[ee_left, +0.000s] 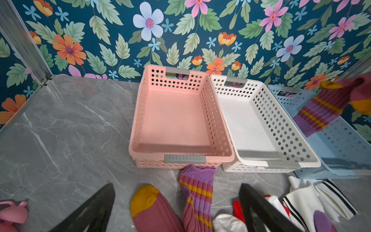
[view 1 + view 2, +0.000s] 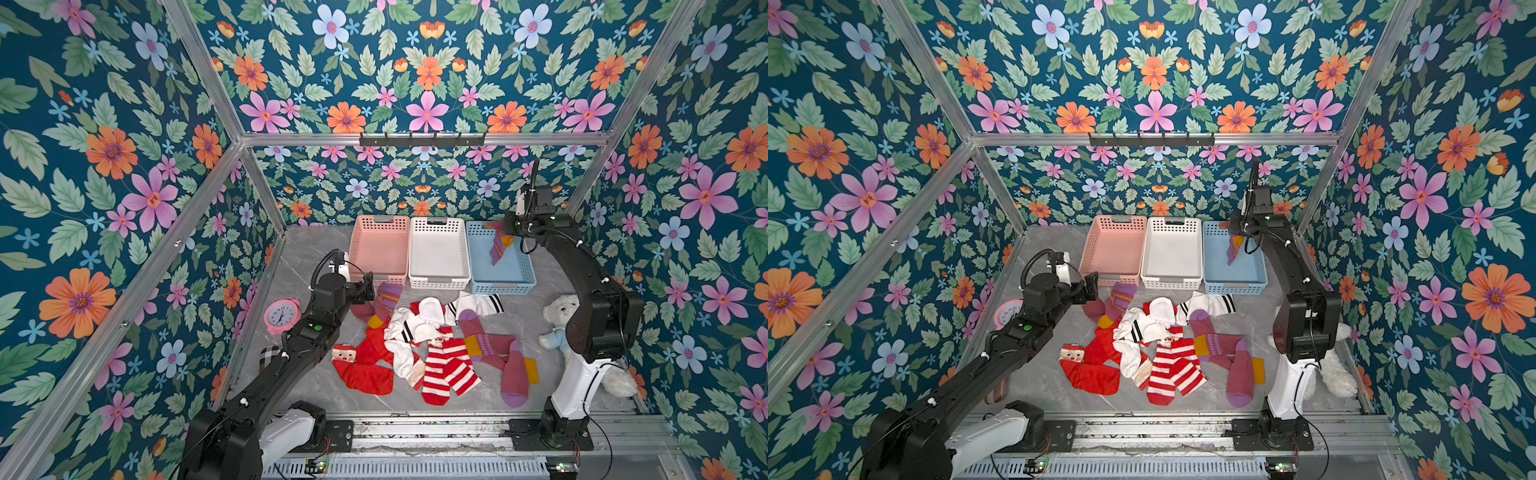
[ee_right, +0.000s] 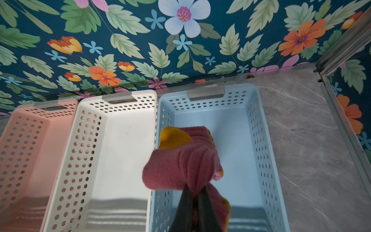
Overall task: Sort the socks into the basket by color
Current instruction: Place the sock in the bin.
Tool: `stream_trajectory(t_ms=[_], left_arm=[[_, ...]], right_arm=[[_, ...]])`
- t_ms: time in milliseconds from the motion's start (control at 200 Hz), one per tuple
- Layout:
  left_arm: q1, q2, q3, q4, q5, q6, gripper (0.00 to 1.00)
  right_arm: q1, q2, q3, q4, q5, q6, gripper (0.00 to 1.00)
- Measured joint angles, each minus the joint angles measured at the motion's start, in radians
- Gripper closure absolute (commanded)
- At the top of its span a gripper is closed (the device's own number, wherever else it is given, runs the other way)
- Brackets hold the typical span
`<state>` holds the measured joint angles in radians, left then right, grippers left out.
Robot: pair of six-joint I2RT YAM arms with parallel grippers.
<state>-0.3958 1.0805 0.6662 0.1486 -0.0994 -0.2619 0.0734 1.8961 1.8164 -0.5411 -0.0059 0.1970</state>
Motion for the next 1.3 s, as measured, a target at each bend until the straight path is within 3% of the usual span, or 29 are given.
stream_trajectory(t_ms=[535, 755, 1035, 1300], left_arm=[[-0.011, 0.050, -0.011, 0.040, 0.100, -0.002, 0.01], [-0.018, 0.050, -0.018, 0.060, 0.116, -0.020, 0.01], [-0.033, 0.068, -0.014, 0.074, 0.124, -0.025, 0.01], [-0.045, 0.101, -0.011, 0.097, 0.127, -0.027, 0.01]], right_arm=[[0.002, 0.006, -0.277, 0.099, -0.146, 0.095, 1.00], [0.003, 0.041, -0.300, 0.114, -0.184, 0.124, 1.00], [0.004, 0.045, -0.306, 0.100, -0.208, 0.136, 0.60], [0.016, -0.075, -0.352, 0.098, -0.218, 0.136, 0.54]])
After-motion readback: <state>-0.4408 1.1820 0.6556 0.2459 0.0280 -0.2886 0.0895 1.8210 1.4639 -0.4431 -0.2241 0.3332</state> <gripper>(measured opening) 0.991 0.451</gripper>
